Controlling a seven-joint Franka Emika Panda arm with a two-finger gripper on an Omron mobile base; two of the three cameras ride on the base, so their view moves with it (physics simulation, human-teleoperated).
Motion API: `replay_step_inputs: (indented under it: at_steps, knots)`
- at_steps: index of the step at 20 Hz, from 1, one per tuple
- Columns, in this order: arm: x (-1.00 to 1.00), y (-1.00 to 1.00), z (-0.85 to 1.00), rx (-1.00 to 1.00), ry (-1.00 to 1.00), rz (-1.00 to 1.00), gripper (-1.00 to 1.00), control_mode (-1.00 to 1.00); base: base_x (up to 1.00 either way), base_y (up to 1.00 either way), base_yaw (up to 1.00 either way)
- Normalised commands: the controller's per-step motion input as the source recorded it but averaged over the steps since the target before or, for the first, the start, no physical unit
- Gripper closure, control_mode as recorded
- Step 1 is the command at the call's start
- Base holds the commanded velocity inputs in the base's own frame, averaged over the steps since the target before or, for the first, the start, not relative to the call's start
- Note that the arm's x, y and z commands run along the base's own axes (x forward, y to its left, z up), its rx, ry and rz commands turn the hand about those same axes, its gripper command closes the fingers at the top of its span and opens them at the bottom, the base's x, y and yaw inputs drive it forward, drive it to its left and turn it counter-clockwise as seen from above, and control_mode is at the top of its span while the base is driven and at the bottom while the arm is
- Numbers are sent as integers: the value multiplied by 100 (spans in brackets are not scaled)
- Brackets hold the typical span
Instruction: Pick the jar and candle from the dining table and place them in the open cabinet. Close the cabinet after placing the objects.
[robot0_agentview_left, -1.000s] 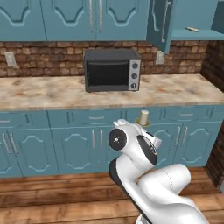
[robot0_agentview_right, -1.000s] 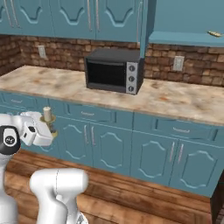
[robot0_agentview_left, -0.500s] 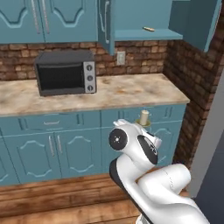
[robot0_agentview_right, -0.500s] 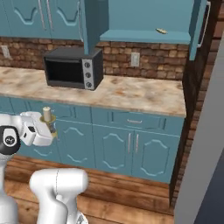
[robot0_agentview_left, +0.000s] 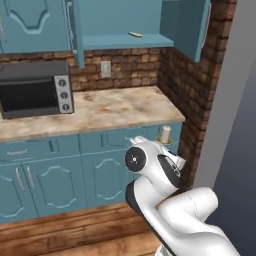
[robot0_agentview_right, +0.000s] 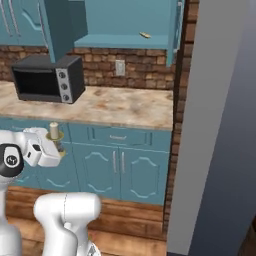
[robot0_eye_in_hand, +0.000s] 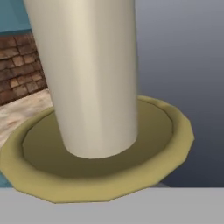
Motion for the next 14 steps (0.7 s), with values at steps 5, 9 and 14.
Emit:
replay_step_inputs:
  at_steps: [5, 9, 14]
  knots:
    - [0, 0, 0, 0, 0, 0, 100, 100, 56, -27, -11]
    - [0, 0, 0, 0, 0, 0, 100, 100, 85, 20, -2]
    - [0, 0, 0, 0, 0, 0, 100, 100, 76, 4, -1]
